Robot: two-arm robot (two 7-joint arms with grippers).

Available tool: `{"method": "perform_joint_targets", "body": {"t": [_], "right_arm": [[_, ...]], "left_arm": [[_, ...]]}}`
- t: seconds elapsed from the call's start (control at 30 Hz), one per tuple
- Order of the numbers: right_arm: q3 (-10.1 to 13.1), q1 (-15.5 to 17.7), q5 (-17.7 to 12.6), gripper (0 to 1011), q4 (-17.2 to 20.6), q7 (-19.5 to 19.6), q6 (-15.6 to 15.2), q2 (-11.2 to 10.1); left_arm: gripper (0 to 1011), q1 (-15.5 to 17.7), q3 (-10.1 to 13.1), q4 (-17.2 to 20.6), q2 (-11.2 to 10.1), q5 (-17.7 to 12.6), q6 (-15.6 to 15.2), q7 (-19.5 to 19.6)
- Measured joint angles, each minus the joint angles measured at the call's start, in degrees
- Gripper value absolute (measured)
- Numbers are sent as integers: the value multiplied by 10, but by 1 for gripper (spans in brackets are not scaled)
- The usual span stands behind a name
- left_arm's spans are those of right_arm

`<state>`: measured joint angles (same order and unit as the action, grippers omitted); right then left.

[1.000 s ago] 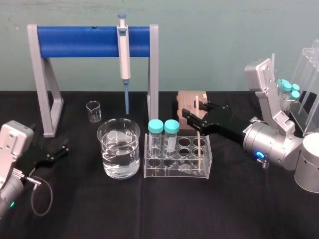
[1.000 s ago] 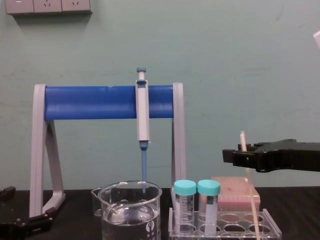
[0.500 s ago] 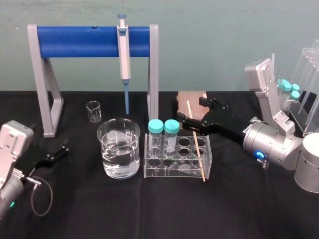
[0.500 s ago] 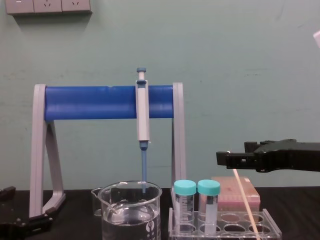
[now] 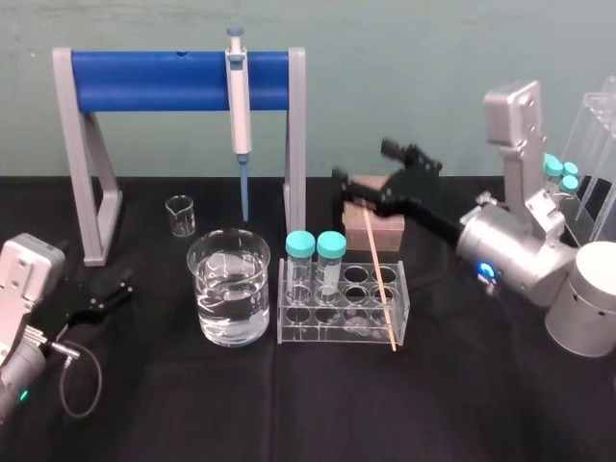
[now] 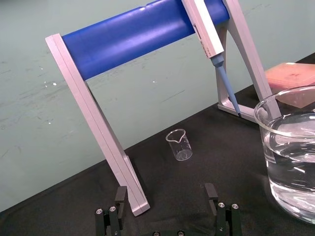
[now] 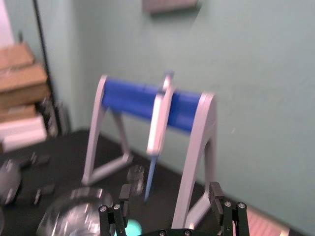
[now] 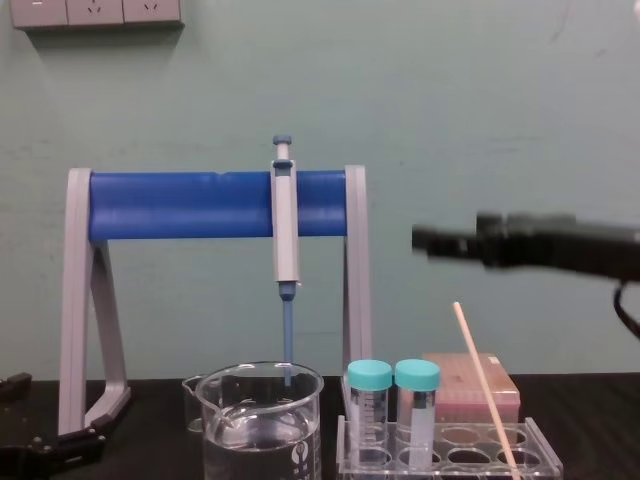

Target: Hold the thermometer with one hand and immerse one end into the beaker, then reinsert it into the test tube rack.

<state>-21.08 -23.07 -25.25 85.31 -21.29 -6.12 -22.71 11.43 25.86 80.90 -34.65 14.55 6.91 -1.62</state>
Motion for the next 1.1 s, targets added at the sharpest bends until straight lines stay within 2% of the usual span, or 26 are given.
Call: {"method": "perform_joint_targets", "body": {"t": [0.1,0.13,0.17,0.2,0.3,0.33,0.53,0.77,1.1], "right_arm": [[13,0,-3,1003,-5,21,21,21],[27,3,-10,1003,-12,37,35,40],[33,5,-14,1003,-16,47,41,50],[50,10,-24,1003,-24,68,49,70],[71,18,-36,1003,-33,102,55,97],[85,26,-42,1003,-40,128,55,113],[125,43,-50,1003,-69,195,55,152],[151,46,-59,1003,-101,211,67,179],[154,43,-62,1003,-108,206,68,183]], "left_arm": [[1004,0,0,0,0,0,0,0],[1004,0,0,0,0,0,0,0],[1004,0,0,0,0,0,0,0],[1004,0,0,0,0,0,0,0],[1004,0,0,0,0,0,0,0],[1004,0,0,0,0,0,0,0],[1004,0,0,0,0,0,0,0],[1004,0,0,0,0,0,0,0],[1004,0,0,0,0,0,0,0]]}}
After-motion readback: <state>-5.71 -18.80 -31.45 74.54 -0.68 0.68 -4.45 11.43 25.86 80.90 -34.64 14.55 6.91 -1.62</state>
